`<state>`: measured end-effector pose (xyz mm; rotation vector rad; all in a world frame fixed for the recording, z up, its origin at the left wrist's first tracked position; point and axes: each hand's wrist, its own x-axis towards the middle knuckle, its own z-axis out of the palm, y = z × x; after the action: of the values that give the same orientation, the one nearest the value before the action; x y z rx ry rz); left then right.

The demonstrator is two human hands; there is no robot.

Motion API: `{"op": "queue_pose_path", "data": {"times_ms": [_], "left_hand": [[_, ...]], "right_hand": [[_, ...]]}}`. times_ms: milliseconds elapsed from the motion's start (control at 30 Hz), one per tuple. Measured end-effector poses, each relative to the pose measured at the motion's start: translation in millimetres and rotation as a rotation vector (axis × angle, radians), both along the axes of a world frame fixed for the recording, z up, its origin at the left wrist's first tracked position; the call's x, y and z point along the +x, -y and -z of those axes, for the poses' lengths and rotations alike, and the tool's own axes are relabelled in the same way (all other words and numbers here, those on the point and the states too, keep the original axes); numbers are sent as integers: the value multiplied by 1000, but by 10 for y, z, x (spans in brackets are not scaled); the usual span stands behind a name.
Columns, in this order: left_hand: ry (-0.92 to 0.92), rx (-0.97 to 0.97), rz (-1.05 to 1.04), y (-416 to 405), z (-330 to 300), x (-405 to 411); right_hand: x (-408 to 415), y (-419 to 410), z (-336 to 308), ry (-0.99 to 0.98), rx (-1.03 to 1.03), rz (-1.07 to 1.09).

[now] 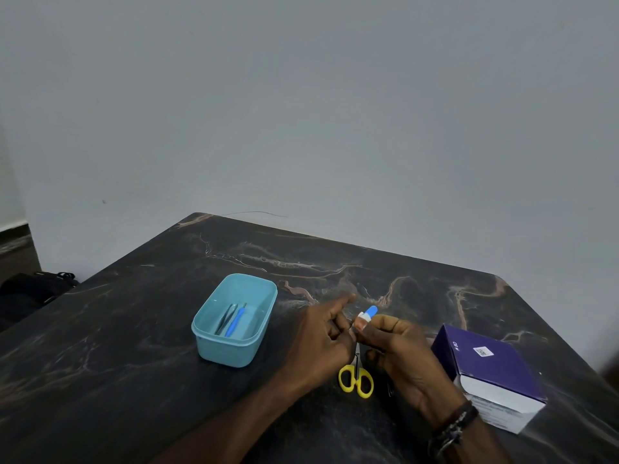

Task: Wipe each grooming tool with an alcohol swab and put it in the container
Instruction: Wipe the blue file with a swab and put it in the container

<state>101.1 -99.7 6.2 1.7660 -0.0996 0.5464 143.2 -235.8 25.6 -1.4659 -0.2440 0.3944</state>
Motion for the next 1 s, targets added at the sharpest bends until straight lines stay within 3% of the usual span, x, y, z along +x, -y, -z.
{"op": "queue_pose_path", "data": {"times_ms": [167,433,633,900,1000], "left_hand": [[-8,1,19,10,-9,9],[11,-67,-1,-13,-20,15],[-2,-49,46,34,-15,7],[6,-78,26,-10,5,12],[6,-91,38,6,-21,-2]], "right_hand": [[40,18,-20,3,103,133],[1,-40,48,-6,28,-35],[45,22,-32,32,121,154],[-34,-24,12,12,20,-37],[-39,-36,9,24,32,-5]]}}
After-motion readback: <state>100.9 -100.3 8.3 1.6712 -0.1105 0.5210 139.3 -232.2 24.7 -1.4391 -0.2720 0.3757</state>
